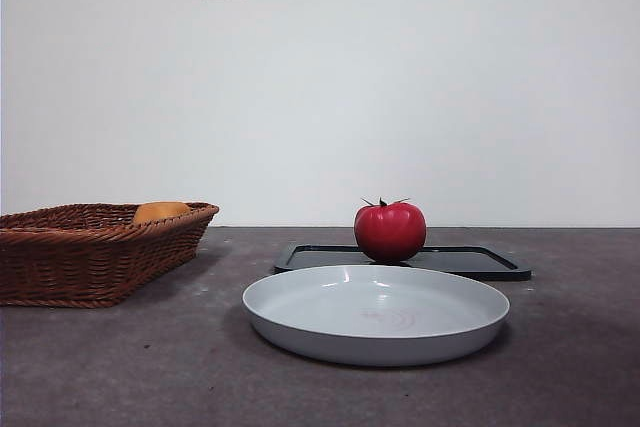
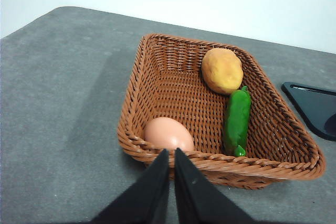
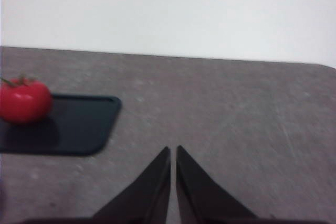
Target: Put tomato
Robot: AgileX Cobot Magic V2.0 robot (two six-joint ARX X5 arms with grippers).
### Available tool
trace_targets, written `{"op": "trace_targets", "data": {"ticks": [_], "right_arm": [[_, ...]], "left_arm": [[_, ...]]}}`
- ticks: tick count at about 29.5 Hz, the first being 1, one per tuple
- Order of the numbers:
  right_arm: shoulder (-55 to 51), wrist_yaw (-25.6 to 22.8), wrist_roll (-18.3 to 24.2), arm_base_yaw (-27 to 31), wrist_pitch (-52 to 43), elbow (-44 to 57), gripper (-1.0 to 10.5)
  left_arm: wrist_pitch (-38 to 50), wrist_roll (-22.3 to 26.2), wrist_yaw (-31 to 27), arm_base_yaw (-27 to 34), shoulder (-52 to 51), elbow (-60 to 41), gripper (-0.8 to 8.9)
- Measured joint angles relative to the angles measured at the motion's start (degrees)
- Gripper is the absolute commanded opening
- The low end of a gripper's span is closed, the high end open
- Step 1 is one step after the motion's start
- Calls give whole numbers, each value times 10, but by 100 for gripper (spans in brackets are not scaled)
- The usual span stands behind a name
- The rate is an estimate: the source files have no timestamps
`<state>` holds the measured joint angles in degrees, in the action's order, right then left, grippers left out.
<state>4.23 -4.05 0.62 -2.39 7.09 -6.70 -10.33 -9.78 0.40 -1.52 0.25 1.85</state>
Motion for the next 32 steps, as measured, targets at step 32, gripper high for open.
{"op": "trace_targets", "data": {"ticks": [32], "right_arm": [[-40, 56, 11, 44, 25, 58, 8]], "left_arm": [[0, 0, 0, 0, 0, 0, 15]]}}
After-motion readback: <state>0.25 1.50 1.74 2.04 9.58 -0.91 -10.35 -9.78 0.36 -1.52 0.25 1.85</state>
